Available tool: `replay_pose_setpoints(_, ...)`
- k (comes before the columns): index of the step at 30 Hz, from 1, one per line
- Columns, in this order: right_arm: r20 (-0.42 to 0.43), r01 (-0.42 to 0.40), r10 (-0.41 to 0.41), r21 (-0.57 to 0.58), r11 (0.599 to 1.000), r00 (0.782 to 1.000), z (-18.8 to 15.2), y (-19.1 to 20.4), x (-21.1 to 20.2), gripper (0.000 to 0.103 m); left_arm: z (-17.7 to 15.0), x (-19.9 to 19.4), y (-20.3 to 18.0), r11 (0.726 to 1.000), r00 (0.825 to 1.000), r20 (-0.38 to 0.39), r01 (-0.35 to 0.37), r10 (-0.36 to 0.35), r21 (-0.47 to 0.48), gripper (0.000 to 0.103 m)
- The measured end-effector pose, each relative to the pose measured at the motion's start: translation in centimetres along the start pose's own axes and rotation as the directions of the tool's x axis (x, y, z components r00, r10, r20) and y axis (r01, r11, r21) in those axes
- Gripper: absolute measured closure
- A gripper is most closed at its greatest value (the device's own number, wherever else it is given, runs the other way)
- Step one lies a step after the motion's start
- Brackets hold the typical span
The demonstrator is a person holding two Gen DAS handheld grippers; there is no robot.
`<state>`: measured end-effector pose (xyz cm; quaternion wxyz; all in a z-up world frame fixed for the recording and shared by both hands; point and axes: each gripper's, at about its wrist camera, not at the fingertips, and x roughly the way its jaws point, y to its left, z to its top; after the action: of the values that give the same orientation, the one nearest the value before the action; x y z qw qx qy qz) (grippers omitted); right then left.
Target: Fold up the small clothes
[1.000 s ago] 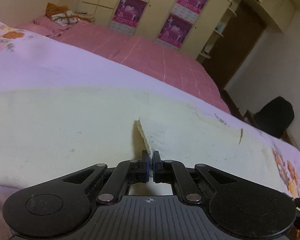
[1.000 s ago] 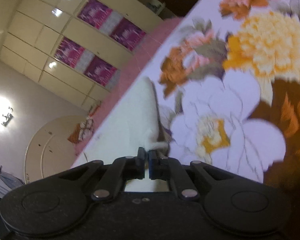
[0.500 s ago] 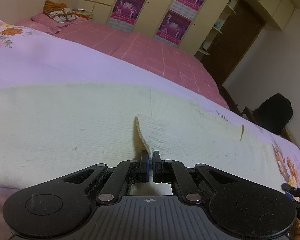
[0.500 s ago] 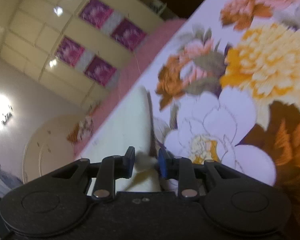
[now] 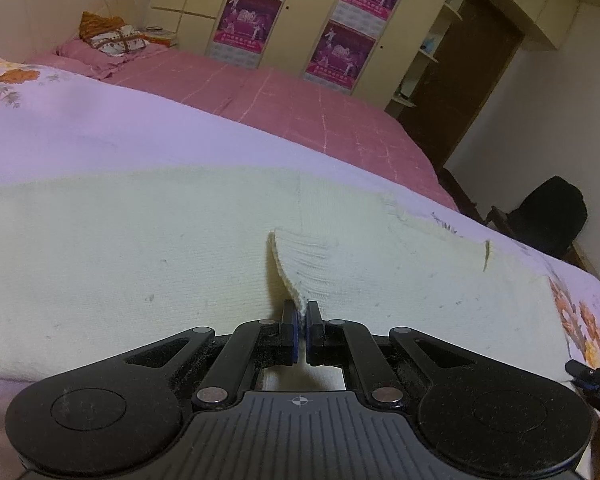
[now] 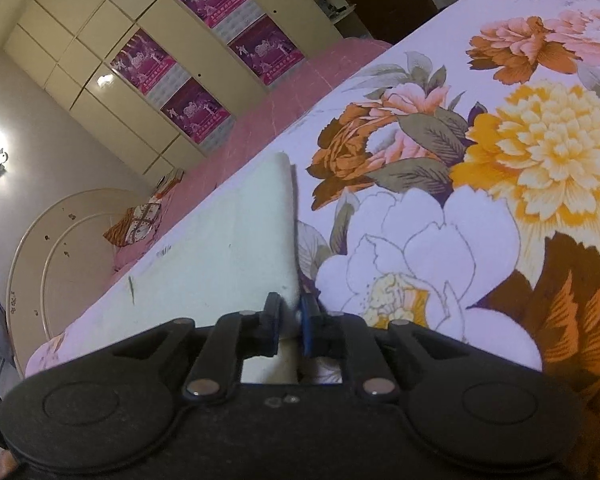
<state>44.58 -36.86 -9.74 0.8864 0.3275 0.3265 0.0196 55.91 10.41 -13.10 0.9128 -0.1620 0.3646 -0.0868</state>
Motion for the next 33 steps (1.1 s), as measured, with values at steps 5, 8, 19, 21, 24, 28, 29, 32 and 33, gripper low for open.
replay_pose_setpoints(5,0.006,-0.006,0.006,0.01,1.0,1.0,-0.1,-0.2,0.1,0.092,0.3,-0.1,0.5,0.999,1.0,0.012,0.009,-0.008,-0.035,0.1)
replay_pose_setpoints(8,0.006,-0.008,0.008,0.006,1.0,1.0,-0.1,-0.2,0.2,0.092,0.4,0.3,0.6,0.998,0.999,-0.006,0.036,-0.037,-0.045,0.1)
replay_pose_setpoints(19,0.007,-0.048,0.047,0.051,0.998,0.999,-0.3,0.1,-0.2,0.074,1.2,-0.6,3.6,0.971,0.997,0.047,0.063,-0.054,-0.228,0.1)
replay_pose_setpoints(21,0.009,-0.052,0.051,0.056,0.997,0.999,-0.3,0.2,-0.2,0.072,1.0,0.0,2.7,0.98,0.998,0.02,0.06,-0.057,-0.189,0.1)
replay_pose_setpoints(24,0.017,-0.051,0.051,0.061,0.997,0.999,-0.3,0.4,-0.3,0.069,1.0,1.1,1.6,0.989,0.998,-0.016,0.053,-0.056,-0.139,0.1)
replay_pose_setpoints(28,0.054,-0.034,0.031,0.044,0.998,0.998,-0.1,0.8,-0.8,0.068,1.3,1.3,-0.5,0.999,0.999,-0.009,-0.037,0.037,-0.008,0.1)
replay_pose_setpoints(29,0.087,-0.005,0.004,0.02,1.0,0.996,0.0,1.0,-1.1,0.071,1.7,0.9,-0.9,0.998,0.998,0.019,-0.064,0.064,0.015,0.1)
replay_pose_setpoints(32,0.146,0.027,-0.029,0.015,1.0,0.989,1.4,1.0,-1.4,0.076,2.8,0.3,-3.0,0.993,0.992,0.101,-0.08,0.07,0.091,0.1)
replay_pose_setpoints(33,0.154,0.014,-0.018,0.025,1.0,0.988,2.2,1.0,-1.2,0.075,3.1,0.7,-3.6,0.993,0.995,0.088,-0.06,0.051,0.106,0.1)
